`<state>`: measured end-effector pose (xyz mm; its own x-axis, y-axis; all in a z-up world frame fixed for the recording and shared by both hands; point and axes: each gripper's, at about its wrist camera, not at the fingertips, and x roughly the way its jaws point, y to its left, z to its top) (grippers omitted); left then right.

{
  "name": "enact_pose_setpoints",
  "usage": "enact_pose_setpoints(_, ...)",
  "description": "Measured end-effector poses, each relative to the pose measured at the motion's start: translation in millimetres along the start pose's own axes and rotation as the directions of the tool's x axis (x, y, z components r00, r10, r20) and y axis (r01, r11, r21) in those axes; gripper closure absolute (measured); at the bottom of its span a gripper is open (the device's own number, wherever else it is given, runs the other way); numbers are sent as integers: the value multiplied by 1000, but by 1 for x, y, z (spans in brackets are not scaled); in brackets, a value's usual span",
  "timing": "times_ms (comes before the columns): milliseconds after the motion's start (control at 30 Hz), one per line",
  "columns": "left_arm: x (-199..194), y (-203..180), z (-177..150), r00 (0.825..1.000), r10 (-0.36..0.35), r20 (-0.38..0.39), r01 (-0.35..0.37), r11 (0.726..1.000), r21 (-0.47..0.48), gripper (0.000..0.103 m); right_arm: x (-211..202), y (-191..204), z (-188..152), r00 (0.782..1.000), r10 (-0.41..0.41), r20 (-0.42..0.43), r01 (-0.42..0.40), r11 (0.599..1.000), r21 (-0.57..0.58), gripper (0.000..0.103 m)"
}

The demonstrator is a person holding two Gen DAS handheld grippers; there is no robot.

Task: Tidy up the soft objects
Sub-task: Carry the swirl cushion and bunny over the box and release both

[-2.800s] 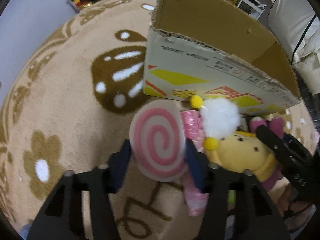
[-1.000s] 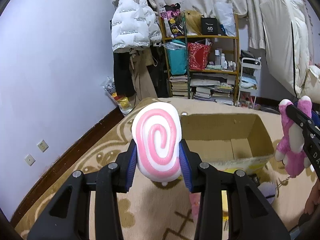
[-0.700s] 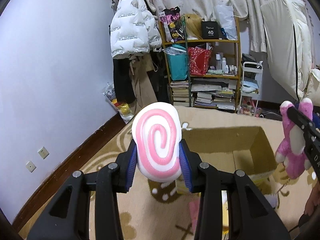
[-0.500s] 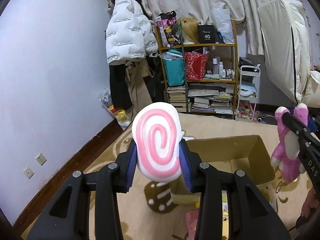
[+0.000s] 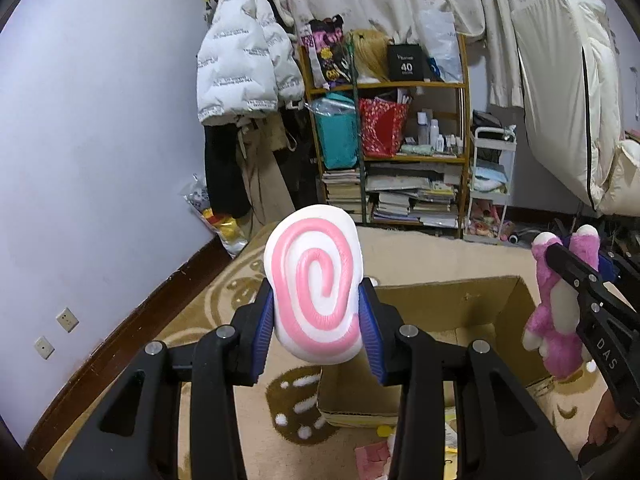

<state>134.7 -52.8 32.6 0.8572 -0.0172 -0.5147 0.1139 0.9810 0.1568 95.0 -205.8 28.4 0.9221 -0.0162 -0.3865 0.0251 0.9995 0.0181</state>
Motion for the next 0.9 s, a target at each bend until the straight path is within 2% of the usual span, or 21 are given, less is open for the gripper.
enact_pose_setpoints(467, 40, -26, -22, 992, -48, -118, 55, 997, 62, 65, 29, -4, -18, 995, 89, -34, -87, 994, 62, 79)
enact_pose_setpoints(667, 53, -26, -33, 981, -104, -163, 107, 994, 14, 65, 36, -2, -28, 990, 133, -41, -130, 988, 81, 79)
enact_pose_setpoints(900, 65, -27, -39, 974, -114, -196, 118, 993, 6, 64, 46, -4, -34, 986, 154, -67, -148, 985, 92, 78)
